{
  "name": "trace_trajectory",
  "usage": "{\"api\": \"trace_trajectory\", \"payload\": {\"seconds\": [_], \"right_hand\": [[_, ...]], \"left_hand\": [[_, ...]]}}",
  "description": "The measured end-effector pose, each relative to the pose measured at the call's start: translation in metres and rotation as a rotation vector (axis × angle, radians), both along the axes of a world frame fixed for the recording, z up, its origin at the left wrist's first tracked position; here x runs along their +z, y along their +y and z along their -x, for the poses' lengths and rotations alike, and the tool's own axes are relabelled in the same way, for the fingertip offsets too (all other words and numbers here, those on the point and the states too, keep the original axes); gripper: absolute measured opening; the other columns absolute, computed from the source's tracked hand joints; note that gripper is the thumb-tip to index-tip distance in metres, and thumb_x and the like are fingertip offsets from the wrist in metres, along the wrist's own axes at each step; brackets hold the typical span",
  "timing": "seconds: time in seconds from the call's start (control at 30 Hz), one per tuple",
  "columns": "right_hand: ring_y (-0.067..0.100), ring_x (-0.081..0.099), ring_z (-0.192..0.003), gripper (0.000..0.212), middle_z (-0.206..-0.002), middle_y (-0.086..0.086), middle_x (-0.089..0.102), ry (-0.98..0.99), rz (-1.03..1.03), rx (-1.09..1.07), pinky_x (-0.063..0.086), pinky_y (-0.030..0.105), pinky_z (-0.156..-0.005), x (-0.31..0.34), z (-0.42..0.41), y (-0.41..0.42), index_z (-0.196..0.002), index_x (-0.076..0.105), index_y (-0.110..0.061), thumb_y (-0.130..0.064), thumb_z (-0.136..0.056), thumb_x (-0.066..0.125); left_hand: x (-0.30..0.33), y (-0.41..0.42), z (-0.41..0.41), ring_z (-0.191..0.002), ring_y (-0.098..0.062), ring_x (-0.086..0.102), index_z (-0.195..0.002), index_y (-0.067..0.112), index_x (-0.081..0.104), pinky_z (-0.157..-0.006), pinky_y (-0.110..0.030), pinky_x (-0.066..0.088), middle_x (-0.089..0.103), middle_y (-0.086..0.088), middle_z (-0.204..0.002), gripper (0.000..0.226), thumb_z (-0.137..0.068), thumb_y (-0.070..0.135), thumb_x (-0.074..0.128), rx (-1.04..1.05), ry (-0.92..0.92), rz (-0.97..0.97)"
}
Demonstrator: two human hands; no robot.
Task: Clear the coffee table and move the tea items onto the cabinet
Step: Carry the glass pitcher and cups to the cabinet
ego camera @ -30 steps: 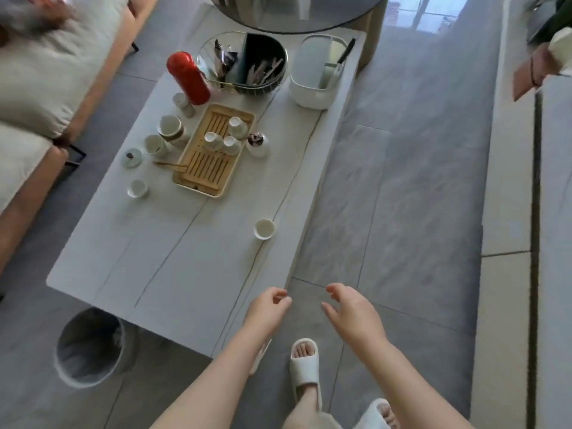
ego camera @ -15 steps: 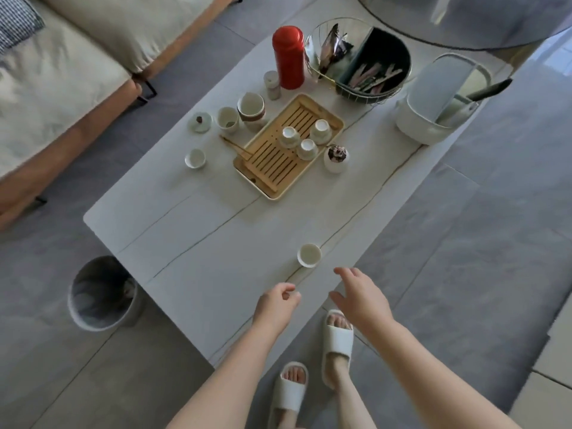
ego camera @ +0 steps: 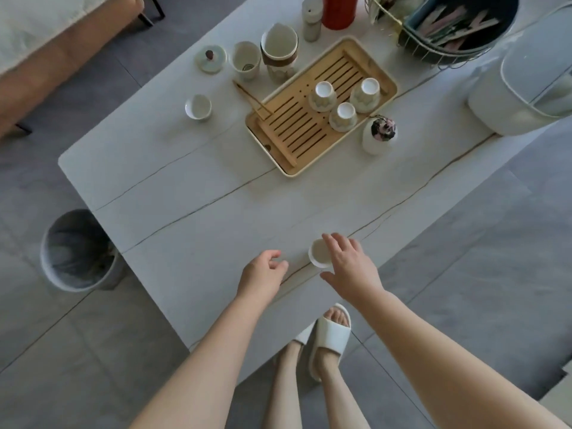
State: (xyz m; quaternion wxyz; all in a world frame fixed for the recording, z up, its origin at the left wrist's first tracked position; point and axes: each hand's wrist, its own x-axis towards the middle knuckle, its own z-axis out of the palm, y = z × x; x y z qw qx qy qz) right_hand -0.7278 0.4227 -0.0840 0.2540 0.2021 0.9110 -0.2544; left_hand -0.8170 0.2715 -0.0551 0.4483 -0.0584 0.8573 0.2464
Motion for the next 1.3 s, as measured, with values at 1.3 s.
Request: {"api": "trace_trajectory", "payload": {"seconds": [1.3], "right_hand": [[0.027,0.059,-0.101,0.07,-0.116,0.005,0.06,0.387,-0.124,0.068,0.053,0.035,-0.077,-0.038,0.175,-0.036,-0.128,0.052,-0.014,-0.041,-0.067,0.076]], "left_hand": [[-0.081,0.018,0.327,-0.143,-0.029,0.016,-0.151,0.014,0.007,-0.112,-0.036,0.024,0.01,-0.011,-0.158,0.096,-0.081,0.033,0.07,-0.104,0.629,0.05]]}}
